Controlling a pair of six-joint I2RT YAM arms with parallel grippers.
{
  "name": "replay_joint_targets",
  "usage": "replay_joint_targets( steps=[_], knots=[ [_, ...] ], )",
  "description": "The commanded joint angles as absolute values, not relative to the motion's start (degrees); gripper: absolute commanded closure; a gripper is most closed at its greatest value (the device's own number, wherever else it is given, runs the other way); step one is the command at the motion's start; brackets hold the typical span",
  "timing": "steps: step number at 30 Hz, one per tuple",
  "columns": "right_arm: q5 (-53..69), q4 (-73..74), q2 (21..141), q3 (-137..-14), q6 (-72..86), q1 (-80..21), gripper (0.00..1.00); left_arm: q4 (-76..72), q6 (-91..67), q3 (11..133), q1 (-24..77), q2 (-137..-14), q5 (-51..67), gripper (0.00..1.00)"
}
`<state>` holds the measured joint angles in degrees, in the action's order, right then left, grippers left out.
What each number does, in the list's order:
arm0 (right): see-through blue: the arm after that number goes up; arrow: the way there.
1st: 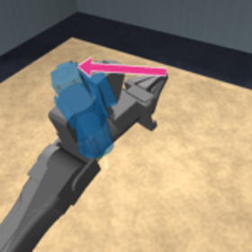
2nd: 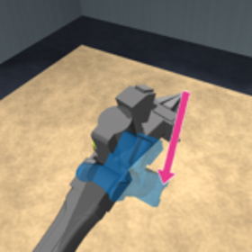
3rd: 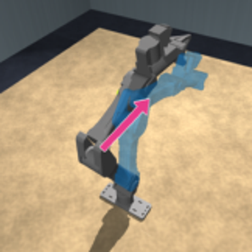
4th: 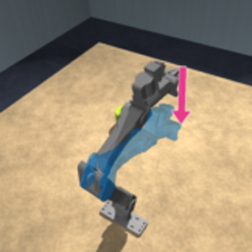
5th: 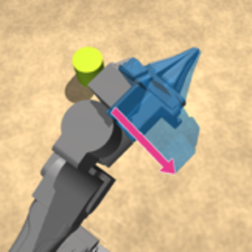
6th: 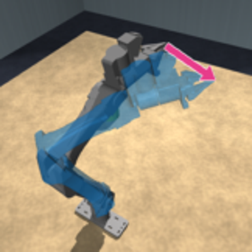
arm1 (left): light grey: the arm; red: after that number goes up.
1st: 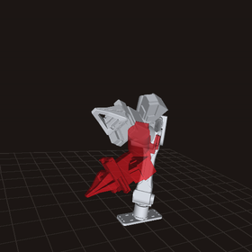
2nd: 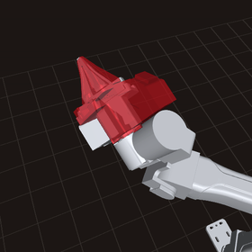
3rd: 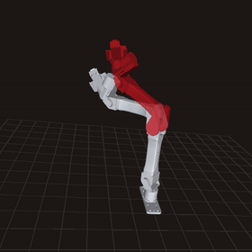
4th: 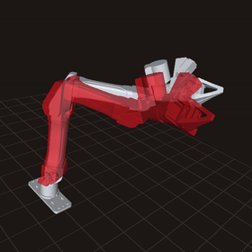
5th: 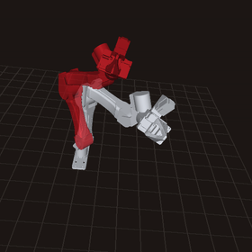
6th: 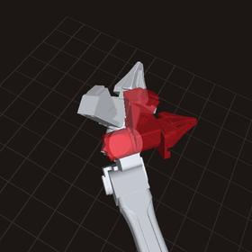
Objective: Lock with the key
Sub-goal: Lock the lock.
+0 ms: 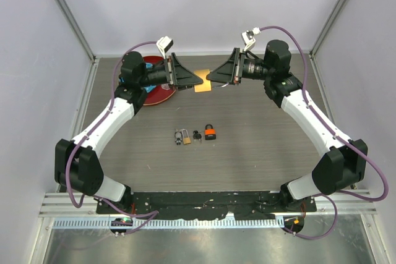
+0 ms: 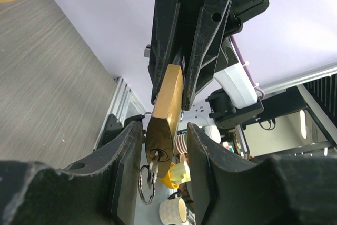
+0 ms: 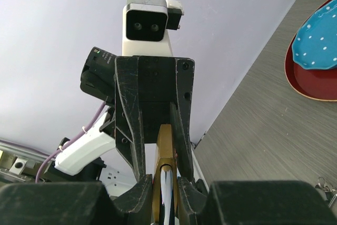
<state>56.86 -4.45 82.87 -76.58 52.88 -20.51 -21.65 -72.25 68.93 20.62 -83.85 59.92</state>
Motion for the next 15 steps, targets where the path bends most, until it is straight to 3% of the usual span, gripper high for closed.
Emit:
replay_joint_targets(
  steps=[1,13,15],
  knots=[
    [57.57,-10.63,78.57,-77.34,54.40,-20.48,0.98,-24.35,-70.14,70.05,20.39,-82.00,58.10,0.58],
    [57.22,-13.27,78.57,-77.17,56.34,-20.48,0.98,-29.17,-74.07,68.29,19.25,-81.39,60.64,0.78],
    [57.04,-13.80,78.57,-76.99,56.86,-20.48,0.98,-32.42,-75.58,67.59,19.25,-81.47,60.82,0.88]
  ],
)
